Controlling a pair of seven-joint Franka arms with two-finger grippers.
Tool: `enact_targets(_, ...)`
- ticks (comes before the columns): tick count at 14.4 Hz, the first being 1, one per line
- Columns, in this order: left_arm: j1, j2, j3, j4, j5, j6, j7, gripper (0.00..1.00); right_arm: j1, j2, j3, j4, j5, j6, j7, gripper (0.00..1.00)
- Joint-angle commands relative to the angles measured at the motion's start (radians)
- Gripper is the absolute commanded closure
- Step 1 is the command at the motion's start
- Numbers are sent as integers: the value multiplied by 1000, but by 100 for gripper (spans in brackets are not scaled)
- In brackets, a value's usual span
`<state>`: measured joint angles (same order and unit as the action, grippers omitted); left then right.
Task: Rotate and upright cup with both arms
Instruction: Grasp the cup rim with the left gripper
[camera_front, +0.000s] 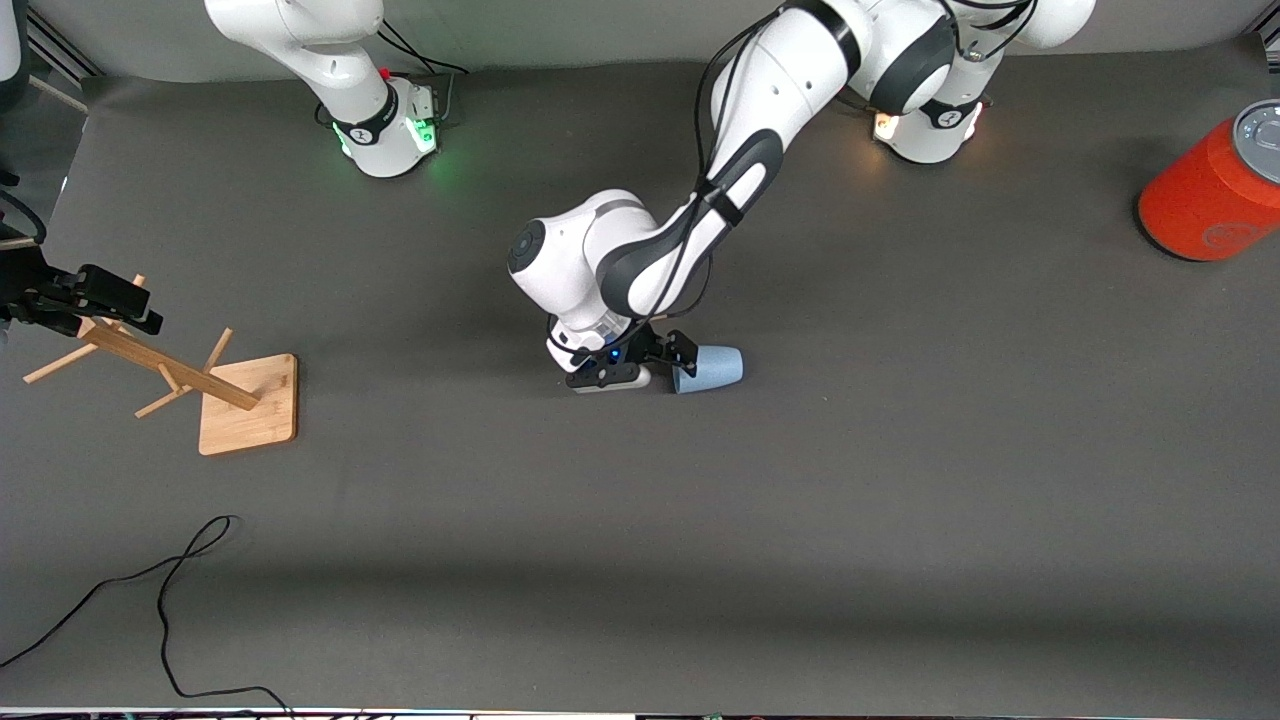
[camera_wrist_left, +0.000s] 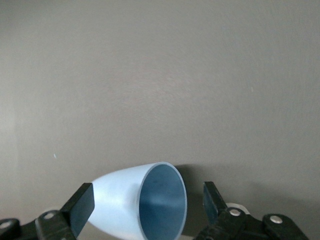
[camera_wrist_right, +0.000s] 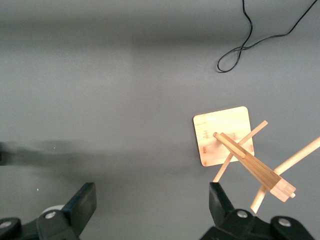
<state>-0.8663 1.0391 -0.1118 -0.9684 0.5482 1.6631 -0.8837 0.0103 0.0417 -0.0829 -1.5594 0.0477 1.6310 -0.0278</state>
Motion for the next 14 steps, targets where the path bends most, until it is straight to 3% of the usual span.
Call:
enact_targets(1,0,-5,15,-18,50,-8,136,6,22,-13,-21,-19,-9,13,-17,0)
enact_targets(6,3,-7,32,-78,79,-19,262,9,30,-14,-17,-21,-11,10,-14,0)
enact_targets(8,3,-7,32,-79,72,-46,327,26,34,-16,-17,-21,-18,6,-8,0)
enact_targets(9,3,-8,32,-78,70,-69,368,43,34,-16,-17,-21,-26,6,-8,0)
enact_targets(11,3,-14,32,-70,70,-97,413,100,34,-17,-15,-21,-28,6,-8,0)
enact_targets(14,18,-24,34,-67,74,-100,430,100,34,-17,-14,-21,-54,6,-9,0)
